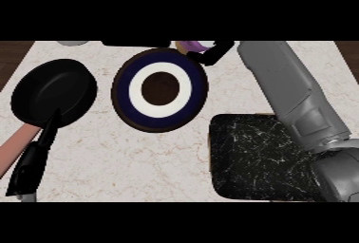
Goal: Pick the can from the tray and place it in the plate
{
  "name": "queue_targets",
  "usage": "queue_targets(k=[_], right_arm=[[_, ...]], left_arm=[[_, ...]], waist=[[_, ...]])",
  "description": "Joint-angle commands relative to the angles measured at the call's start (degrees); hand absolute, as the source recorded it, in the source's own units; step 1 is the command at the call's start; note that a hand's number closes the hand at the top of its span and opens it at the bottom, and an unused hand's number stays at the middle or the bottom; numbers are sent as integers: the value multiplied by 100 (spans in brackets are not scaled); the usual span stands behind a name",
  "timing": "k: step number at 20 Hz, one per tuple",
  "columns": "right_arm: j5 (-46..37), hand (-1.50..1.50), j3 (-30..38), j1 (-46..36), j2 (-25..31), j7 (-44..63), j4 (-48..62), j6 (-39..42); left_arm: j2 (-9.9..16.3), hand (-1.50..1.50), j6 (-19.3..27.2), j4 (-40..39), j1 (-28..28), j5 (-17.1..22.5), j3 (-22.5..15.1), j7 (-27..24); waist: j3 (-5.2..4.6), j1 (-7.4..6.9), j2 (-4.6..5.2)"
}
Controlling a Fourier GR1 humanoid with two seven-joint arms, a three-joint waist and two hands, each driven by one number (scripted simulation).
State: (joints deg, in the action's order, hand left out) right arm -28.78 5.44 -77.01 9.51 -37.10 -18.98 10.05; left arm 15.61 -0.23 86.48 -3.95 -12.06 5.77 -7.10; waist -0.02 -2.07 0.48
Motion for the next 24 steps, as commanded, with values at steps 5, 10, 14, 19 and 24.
queue_targets(k=[5,10,14,19,24], right_arm=[[-377,150,-482,-32,-926,442,300,-416],[-132,150,-839,-140,-943,370,652,-298],[474,-150,-409,-10,-948,1008,1025,-284],[795,-150,-745,-95,-950,1226,1050,-434],[1463,-150,28,161,-951,676,870,-491]], left_arm=[[-110,0,11,260,-200,-55,-56,61],[-38,0,-118,115,180,-34,-41,136],[-146,0,4,48,188,-184,-147,64],[-15,0,-195,-484,582,-149,-84,-108],[-89,0,-128,-43,249,-80,-39,5]], waist=[[0,-21,-4],[-1,-194,31],[-2,-270,52],[-7,-403,73],[7,-208,70]])
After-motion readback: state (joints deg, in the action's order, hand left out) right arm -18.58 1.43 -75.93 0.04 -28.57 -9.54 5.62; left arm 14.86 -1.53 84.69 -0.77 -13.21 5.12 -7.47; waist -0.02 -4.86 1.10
